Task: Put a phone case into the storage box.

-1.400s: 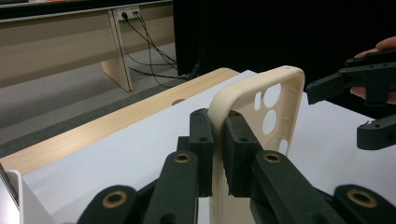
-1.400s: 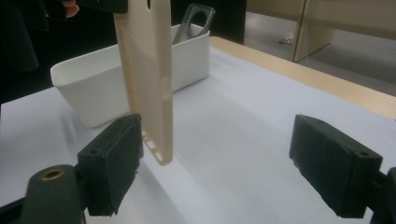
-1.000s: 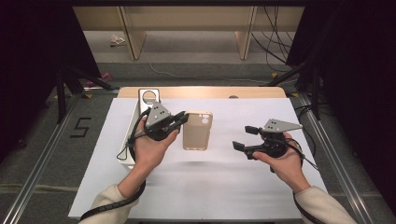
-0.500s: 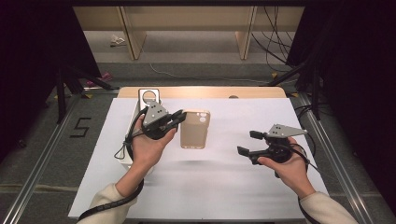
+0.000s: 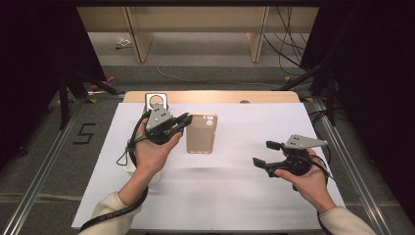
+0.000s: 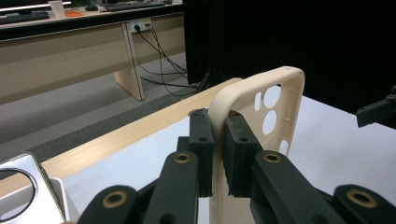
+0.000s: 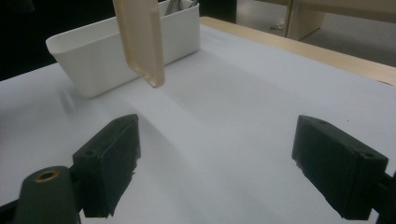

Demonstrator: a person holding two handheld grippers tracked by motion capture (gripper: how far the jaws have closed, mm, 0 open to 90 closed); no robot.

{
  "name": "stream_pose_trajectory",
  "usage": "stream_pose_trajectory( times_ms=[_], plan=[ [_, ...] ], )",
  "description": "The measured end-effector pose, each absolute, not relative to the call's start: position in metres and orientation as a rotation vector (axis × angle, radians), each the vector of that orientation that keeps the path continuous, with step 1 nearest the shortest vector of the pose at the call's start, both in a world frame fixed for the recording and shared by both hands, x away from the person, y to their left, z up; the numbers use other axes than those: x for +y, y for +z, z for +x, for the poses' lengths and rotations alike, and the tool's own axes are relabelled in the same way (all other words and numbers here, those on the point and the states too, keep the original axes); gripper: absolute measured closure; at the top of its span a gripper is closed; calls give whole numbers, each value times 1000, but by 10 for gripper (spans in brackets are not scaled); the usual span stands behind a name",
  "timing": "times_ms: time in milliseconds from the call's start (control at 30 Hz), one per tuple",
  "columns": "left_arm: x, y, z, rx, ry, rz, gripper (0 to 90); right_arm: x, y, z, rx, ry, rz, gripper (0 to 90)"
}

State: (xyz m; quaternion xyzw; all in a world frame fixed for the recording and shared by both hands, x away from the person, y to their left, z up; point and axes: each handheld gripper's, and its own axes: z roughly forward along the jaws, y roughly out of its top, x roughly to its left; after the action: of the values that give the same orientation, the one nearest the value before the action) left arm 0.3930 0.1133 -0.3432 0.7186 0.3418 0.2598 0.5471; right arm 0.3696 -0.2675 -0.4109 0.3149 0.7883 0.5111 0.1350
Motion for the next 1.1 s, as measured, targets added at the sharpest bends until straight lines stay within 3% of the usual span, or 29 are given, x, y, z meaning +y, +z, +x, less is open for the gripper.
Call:
stream_pose_trajectory(
  times_ms=[1100],
  plan=[
    [143,-321,401,796,644,1665,826,-276,-415,363,2290,1466,931,162]
  ],
)
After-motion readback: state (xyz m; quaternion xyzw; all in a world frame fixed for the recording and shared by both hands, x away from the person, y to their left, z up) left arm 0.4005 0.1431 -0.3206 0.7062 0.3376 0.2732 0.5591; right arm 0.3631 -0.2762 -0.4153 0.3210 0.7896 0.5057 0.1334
